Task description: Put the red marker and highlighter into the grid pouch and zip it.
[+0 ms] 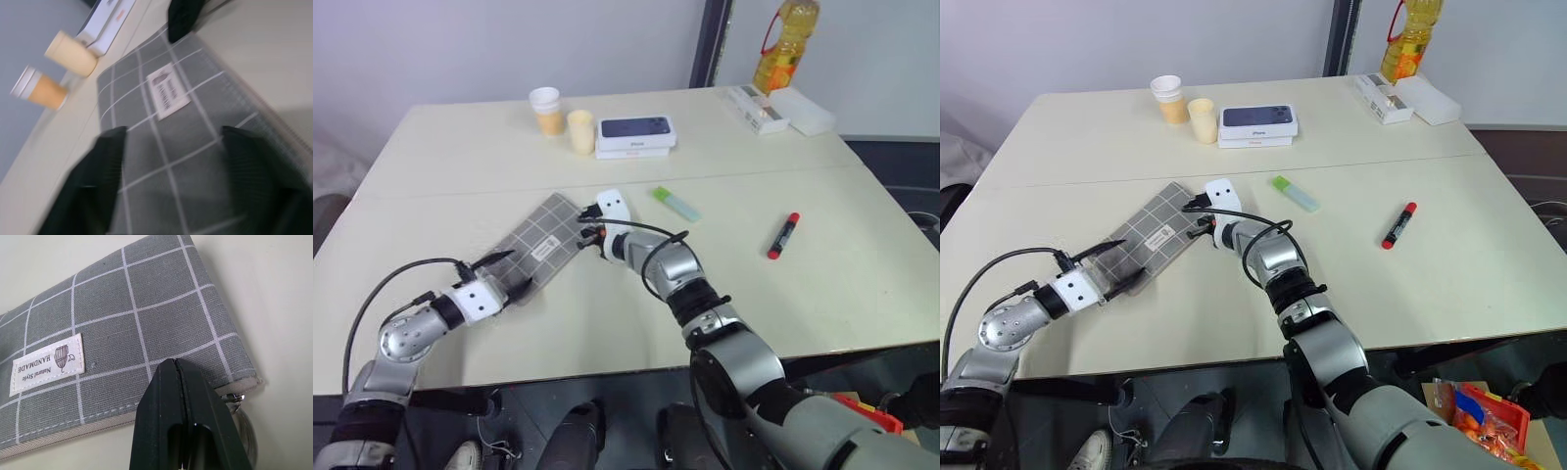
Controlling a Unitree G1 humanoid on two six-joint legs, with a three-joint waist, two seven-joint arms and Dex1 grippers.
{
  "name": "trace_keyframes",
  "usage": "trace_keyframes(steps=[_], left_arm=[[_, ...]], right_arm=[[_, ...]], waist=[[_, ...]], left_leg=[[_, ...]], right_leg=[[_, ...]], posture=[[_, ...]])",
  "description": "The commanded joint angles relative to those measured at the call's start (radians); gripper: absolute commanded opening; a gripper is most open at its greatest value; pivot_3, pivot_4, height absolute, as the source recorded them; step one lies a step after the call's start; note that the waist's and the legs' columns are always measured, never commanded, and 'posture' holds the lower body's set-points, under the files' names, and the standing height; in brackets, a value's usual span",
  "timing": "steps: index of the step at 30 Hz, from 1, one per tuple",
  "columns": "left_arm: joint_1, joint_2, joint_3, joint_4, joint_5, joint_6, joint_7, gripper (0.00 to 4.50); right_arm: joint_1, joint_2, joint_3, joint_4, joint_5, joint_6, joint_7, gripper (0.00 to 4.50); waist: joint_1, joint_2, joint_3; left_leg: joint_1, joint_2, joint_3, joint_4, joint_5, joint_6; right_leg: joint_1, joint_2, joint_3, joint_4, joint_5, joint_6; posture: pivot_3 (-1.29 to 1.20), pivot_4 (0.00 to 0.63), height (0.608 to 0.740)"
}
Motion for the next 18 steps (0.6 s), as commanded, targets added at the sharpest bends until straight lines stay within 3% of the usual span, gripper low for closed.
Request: trace_keyframes(steps=[1, 2, 7, 10, 16, 18], left_arm=[[-0.025, 0.017, 0.004, 0.037, -0.038, -0.029, -0.012, 0.99], [-0.025, 0.017, 0.013, 0.030, -0.064, -0.008, -0.019, 0.52], [0.063, 0.068, 0.058, -0.089, -0.213, 0.129, -0.113, 0.52], [0.142, 0.110, 0.107, -0.163, -0.262, 0.214, -0.134, 1.31], [0.282, 0.159, 0.185, -0.291, -0.306, 0.293, -0.174, 4.41], [0.314, 0.177, 0.177, -0.315, -0.261, 0.276, -0.187, 4.46]], right_arm=[[0.011, 0.008, -0.005, -0.031, -0.006, -0.005, -0.009, 0.00], [0.013, 0.006, -0.004, -0.033, -0.008, -0.004, -0.011, 0.00], [0.024, 0.004, 0.003, -0.047, -0.017, -0.006, -0.014, 0.00], [0.029, 0.007, 0.006, -0.058, -0.019, -0.003, -0.015, 0.00], [0.033, 0.011, 0.015, -0.058, -0.025, -0.005, -0.006, 0.00], [0.033, 0.013, 0.020, -0.056, -0.028, -0.005, -0.001, 0.00]], waist=[[-0.007, 0.000, 0.000], [-0.009, 0.000, 0.000], [-0.023, 0.000, 0.000], [-0.024, 0.000, 0.000], [-0.022, 0.000, 0.000], [-0.021, 0.000, 0.000]], left_leg=[[0.000, 0.000, 0.000, 0.000, 0.000, 0.000], [0.000, 0.000, 0.000, 0.000, 0.000, 0.000], [0.000, 0.000, 0.000, 0.000, 0.000, 0.000], [0.000, 0.000, 0.000, -0.001, 0.000, 0.000], [0.001, 0.000, 0.000, 0.000, 0.000, 0.000], [0.002, 0.000, 0.000, 0.000, 0.000, 0.000]], right_leg=[[0.000, 0.000, 0.000, 0.000, 0.000, 0.000], [0.000, 0.000, 0.000, 0.001, 0.000, 0.000], [0.000, 0.000, 0.002, 0.002, 0.000, 0.000], [0.000, 0.001, 0.002, 0.002, 0.000, 0.000], [-0.001, 0.001, 0.003, 0.003, 0.000, 0.000], [-0.001, 0.001, 0.003, 0.002, 0.000, 0.000]], posture=[[0.00, 0.150, 0.740], [0.00, 0.150, 0.740], [0.00, 0.150, 0.740], [0.00, 0.150, 0.740], [0.00, 0.150, 0.740], [0.00, 0.150, 0.740]])
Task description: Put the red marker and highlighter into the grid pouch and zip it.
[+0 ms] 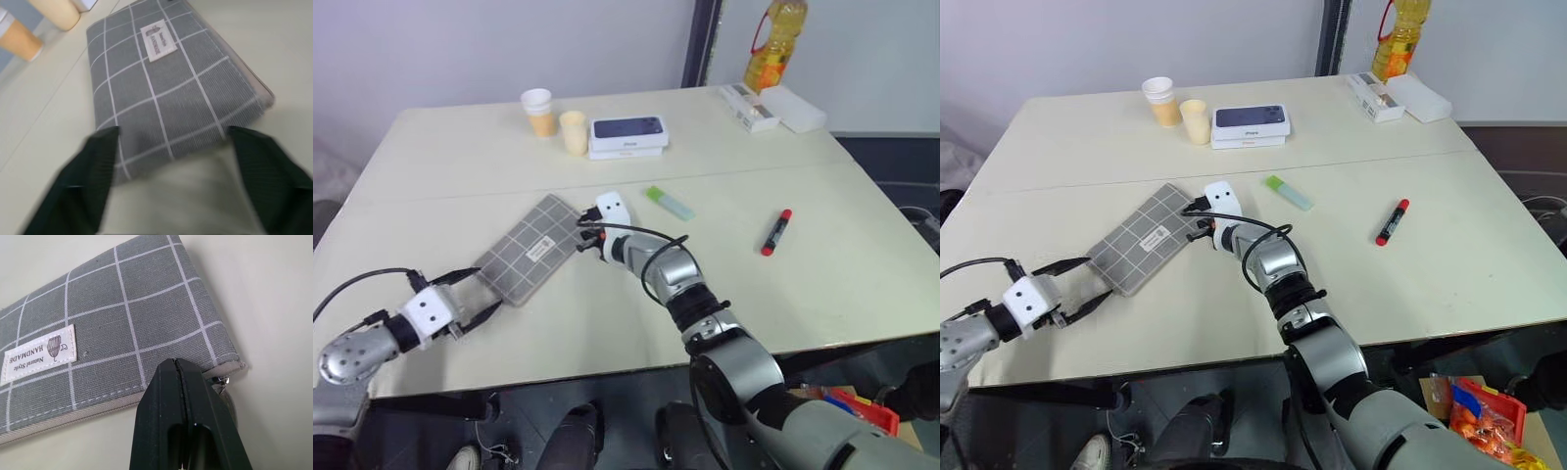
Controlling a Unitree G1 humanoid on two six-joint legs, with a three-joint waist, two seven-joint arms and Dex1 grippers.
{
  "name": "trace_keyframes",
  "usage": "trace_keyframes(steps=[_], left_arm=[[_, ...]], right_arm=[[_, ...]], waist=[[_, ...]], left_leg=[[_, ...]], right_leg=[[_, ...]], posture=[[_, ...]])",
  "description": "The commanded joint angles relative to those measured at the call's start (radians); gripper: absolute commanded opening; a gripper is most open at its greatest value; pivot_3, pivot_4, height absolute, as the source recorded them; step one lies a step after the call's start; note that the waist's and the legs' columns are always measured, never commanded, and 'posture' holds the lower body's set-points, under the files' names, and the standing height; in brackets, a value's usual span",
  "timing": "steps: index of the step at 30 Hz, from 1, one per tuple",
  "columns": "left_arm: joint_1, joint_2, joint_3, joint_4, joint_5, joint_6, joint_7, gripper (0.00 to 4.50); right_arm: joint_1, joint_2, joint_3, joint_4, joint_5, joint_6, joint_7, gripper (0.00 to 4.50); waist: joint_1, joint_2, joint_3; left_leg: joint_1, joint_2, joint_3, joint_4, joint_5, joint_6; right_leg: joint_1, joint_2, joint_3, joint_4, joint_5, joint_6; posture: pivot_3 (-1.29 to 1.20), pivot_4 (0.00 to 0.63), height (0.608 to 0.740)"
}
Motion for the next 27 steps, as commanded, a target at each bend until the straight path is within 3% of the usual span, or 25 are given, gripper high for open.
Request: trace_keyframes(steps=[1, 17, 19, 26, 27], left_arm=[[0.025, 0.033, 0.009, -0.057, 0.053, -0.025, -0.012, 4.46], [-0.295, -0.049, -0.206, 0.206, 0.457, -0.257, 0.234, 4.46], [-0.315, -0.055, -0.209, 0.230, 0.436, -0.279, 0.243, 3.71], [-0.322, -0.060, -0.196, 0.235, 0.342, -0.300, 0.228, 0.16], [-0.318, -0.062, -0.191, 0.225, 0.324, -0.294, 0.227, 0.07]], right_arm=[[0.003, 0.009, 0.012, -0.023, -0.013, 0.001, 0.003, 0.00], [0.008, 0.016, 0.012, -0.033, -0.027, 0.002, 0.001, 0.00], [0.012, 0.014, 0.012, -0.036, -0.029, 0.002, 0.000, 0.00], [0.017, 0.013, 0.009, -0.049, -0.028, 0.002, -0.005, 0.00], [0.017, 0.013, 0.006, -0.055, -0.027, -0.007, -0.008, 0.00]], waist=[[0.001, 0.000, 0.000], [0.007, 0.000, 0.000], [0.005, 0.000, 0.000], [0.004, 0.000, 0.000], [0.004, 0.000, 0.000]], left_leg=[[0.000, 0.000, 0.000, 0.000, 0.000, 0.000], [0.005, -0.001, 0.000, -0.001, 0.000, 0.000], [0.005, -0.001, 0.000, -0.001, 0.000, 0.000], [0.005, 0.000, 0.001, -0.001, 0.000, 0.000], [0.005, 0.000, 0.001, -0.001, 0.000, 0.000]], right_leg=[[0.000, 0.000, 0.000, 0.000, 0.000, 0.000], [0.002, 0.000, 0.000, 0.001, 0.000, 0.000], [0.002, 0.000, 0.001, 0.001, 0.000, 0.000], [0.002, 0.001, 0.002, 0.002, 0.000, 0.000], [0.002, 0.001, 0.002, 0.002, 0.000, 0.000]], posture=[[0.00, 0.150, 0.740], [0.00, 0.150, 0.740], [0.00, 0.150, 0.740], [0.00, 0.150, 0.740], [0.00, 0.150, 0.740]])
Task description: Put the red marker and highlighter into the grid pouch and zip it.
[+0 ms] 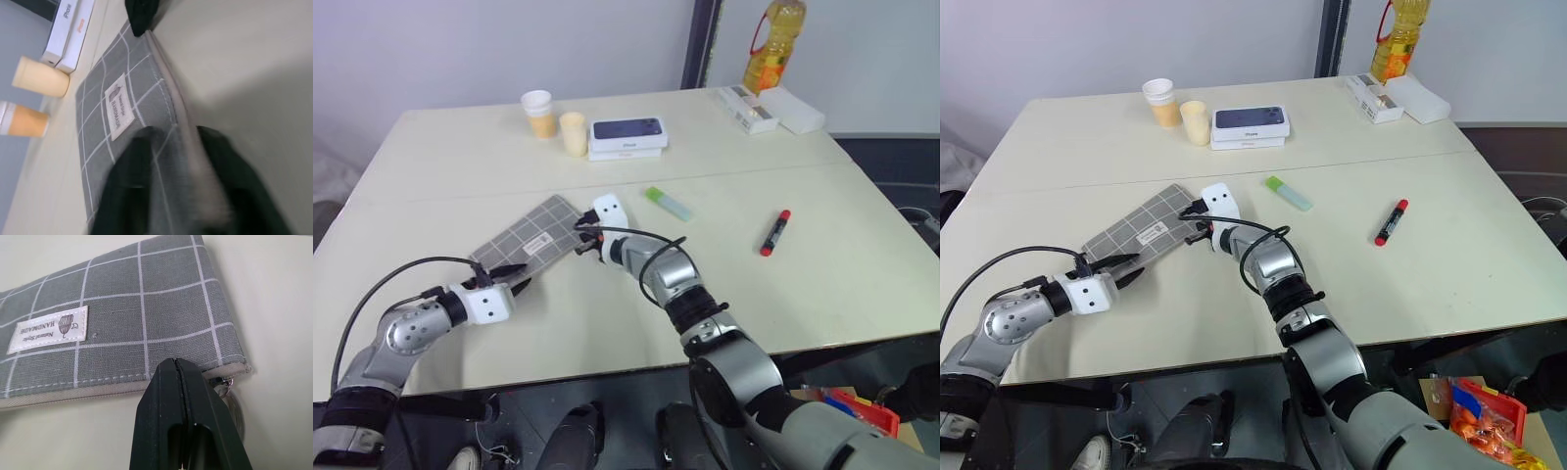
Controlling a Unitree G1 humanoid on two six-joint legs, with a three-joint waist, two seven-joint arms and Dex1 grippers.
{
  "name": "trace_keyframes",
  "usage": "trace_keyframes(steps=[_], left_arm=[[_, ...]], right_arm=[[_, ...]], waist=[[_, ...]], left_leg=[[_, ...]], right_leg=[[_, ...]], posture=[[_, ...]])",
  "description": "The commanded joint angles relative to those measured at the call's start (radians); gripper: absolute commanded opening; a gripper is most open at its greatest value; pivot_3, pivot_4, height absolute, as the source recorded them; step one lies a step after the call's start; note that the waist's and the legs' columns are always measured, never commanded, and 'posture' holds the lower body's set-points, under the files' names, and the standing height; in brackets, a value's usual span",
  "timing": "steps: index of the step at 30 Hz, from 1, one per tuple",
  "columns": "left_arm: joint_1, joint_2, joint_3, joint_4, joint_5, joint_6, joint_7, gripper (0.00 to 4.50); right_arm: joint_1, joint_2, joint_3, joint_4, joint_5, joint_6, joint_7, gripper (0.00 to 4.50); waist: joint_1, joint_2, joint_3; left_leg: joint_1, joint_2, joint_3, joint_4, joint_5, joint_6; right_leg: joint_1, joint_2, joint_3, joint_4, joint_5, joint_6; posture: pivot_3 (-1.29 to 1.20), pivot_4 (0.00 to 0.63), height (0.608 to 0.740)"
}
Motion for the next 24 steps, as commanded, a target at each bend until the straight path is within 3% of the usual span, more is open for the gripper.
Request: trace_keyframes(steps=[1, 4, 9, 12, 18, 24], left_arm=[[0.010, -0.006, 0.027, -0.041, -0.084, 0.007, -0.007, 0.07], [0.026, -0.029, 0.042, -0.092, -0.166, 0.073, -0.025, 0.07], [0.071, -0.092, 0.073, -0.298, -0.345, 0.296, -0.045, 0.07], [0.081, -0.149, 0.074, -0.388, -0.386, 0.396, -0.013, 0.00], [0.065, -0.236, 0.064, -0.417, -0.388, 0.449, 0.008, 0.00], [0.031, -0.293, 0.043, -0.384, -0.377, 0.432, -0.021, 0.00]], right_arm=[[0.001, 0.003, -0.007, -0.049, -0.001, -0.016, -0.011, 0.00], [0.002, -0.010, -0.007, -0.085, -0.005, -0.038, -0.011, 0.00], [0.065, -0.127, 0.034, -0.364, -0.018, -0.125, 0.093, 0.00], [0.124, -0.242, 0.029, -0.559, 0.019, -0.016, 0.183, 0.80], [0.216, -0.359, -0.048, -0.753, 0.115, 0.223, 0.217, 3.78], [0.250, -0.343, -0.077, -0.790, 0.150, 0.332, 0.155, 3.78]], waist=[[0.000, 0.000, 0.000], [0.001, 0.000, 0.000], [0.003, 0.000, 0.000], [0.001, 0.000, 0.000], [0.001, 0.000, 0.000], [0.002, -0.001, 0.000]], left_leg=[[0.000, 0.000, 0.000, 0.000, 0.000, 0.000], [0.000, 0.000, 0.000, 0.000, 0.000, 0.000], [-0.002, 0.000, 0.000, 0.001, 0.000, 0.000], [-0.003, 0.000, 0.001, 0.001, 0.000, 0.000], [-0.002, 0.001, 0.001, 0.001, 0.000, 0.000], [-0.002, 0.000, 0.001, 0.002, 0.000, 0.000]], right_leg=[[0.000, 0.000, 0.000, 0.000, 0.000, 0.000], [0.000, 0.000, 0.001, 0.000, 0.000, 0.000], [0.000, -0.001, 0.001, 0.000, 0.000, 0.000], [0.002, 0.000, 0.001, -0.001, 0.000, 0.000], [0.002, 0.001, 0.001, 0.000, 0.000, 0.000], [0.002, 0.001, 0.001, 0.000, 0.000, 0.000]], posture=[[0.00, 0.150, 0.740], [0.00, 0.150, 0.740], [0.00, 0.150, 0.740], [0.00, 0.150, 0.740], [0.00, 0.150, 0.740], [0.00, 0.150, 0.740]])
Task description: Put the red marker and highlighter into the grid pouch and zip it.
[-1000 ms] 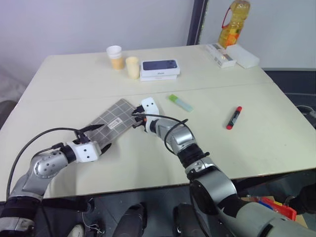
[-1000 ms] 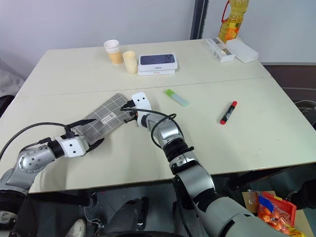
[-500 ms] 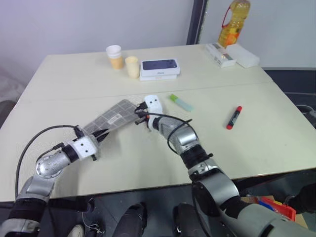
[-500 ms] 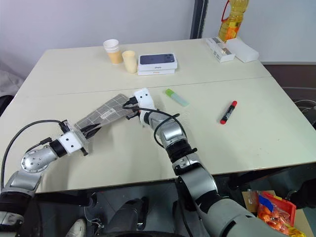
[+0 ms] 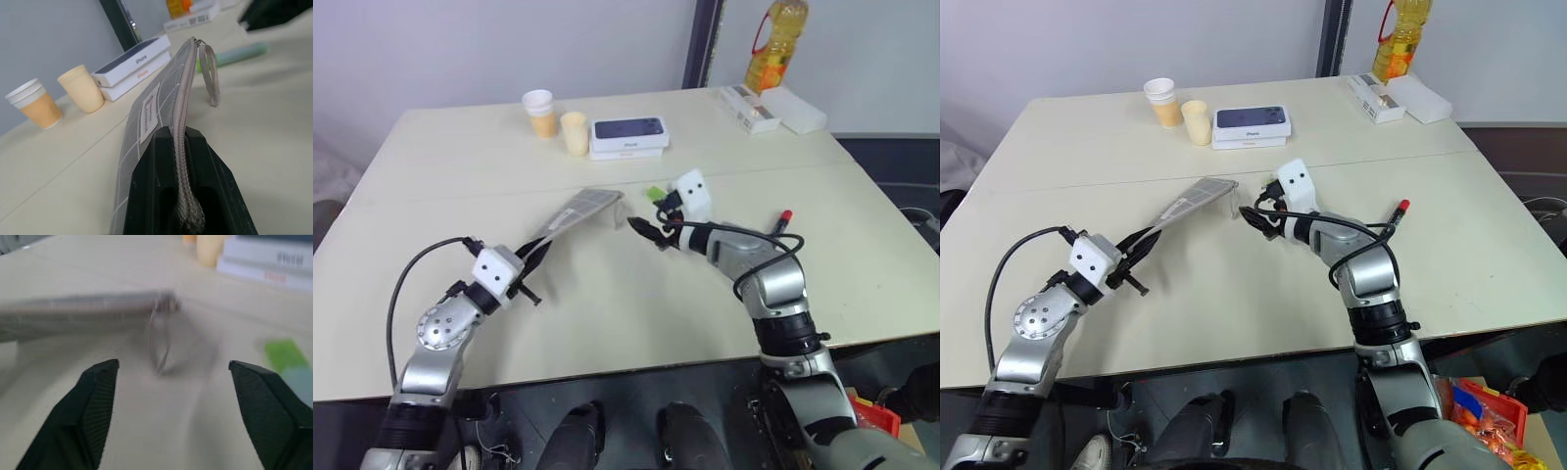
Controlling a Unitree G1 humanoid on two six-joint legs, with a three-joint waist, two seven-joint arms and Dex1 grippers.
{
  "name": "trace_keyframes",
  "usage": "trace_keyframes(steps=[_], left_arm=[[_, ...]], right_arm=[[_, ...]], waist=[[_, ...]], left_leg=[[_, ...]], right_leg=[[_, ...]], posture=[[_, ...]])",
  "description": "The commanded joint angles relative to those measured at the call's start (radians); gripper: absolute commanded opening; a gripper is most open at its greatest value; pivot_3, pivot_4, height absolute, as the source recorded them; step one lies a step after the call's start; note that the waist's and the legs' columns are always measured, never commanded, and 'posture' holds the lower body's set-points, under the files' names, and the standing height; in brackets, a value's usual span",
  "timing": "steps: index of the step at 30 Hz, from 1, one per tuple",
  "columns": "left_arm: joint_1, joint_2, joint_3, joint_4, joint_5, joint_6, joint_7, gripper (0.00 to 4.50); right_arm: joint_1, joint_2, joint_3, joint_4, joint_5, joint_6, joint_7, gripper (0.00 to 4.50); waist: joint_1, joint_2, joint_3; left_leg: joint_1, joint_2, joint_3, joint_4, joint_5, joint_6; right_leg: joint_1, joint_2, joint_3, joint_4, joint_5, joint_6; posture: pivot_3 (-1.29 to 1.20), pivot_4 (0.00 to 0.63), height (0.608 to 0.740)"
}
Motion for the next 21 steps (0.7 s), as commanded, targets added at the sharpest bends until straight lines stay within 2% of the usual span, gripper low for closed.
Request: trace_keyframes(steps=[1, 16, 19, 21], left_arm=[[-0.025, -0.016, -0.011, 0.008, 0.002, -0.030, -0.017, 0.00], [-0.023, -0.065, -0.046, 0.023, 0.020, -0.077, -0.052, 0.00], [-0.021, -0.066, -0.047, 0.022, 0.022, -0.079, -0.055, 0.00], [-0.016, -0.066, -0.047, 0.015, 0.022, -0.078, -0.054, 0.00]], right_arm=[[-0.017, 0.027, -0.022, -0.051, 0.030, 0.032, -0.040, 3.78], [-0.067, 0.049, -0.007, 0.049, 0.004, -0.040, -0.106, 3.78], [-0.069, 0.049, -0.008, 0.059, 0.001, -0.054, -0.109, 2.95], [-0.069, 0.050, -0.009, 0.061, 0.003, -0.056, -0.110, 1.97]], waist=[[-0.001, 0.000, 0.000], [0.000, 0.000, 0.000], [0.001, 0.000, 0.000], [0.000, 0.000, 0.000]], left_leg=[[0.000, 0.000, 0.000, 0.000, 0.000, 0.000], [0.000, 0.000, 0.000, 0.000, 0.000, 0.000], [0.000, 0.000, 0.000, 0.000, 0.000, 0.000], [0.000, 0.000, 0.000, 0.000, 0.000, 0.000]], right_leg=[[0.000, 0.000, 0.000, 0.000, 0.000, 0.000], [0.000, 0.000, 0.000, -0.001, 0.000, 0.000], [0.000, 0.000, 0.000, -0.001, 0.000, 0.000], [0.000, 0.000, 0.000, -0.001, 0.000, 0.000]], posture=[[0.00, 0.150, 0.740], [0.00, 0.150, 0.740], [0.00, 0.150, 0.740], [0.00, 0.150, 0.740]])
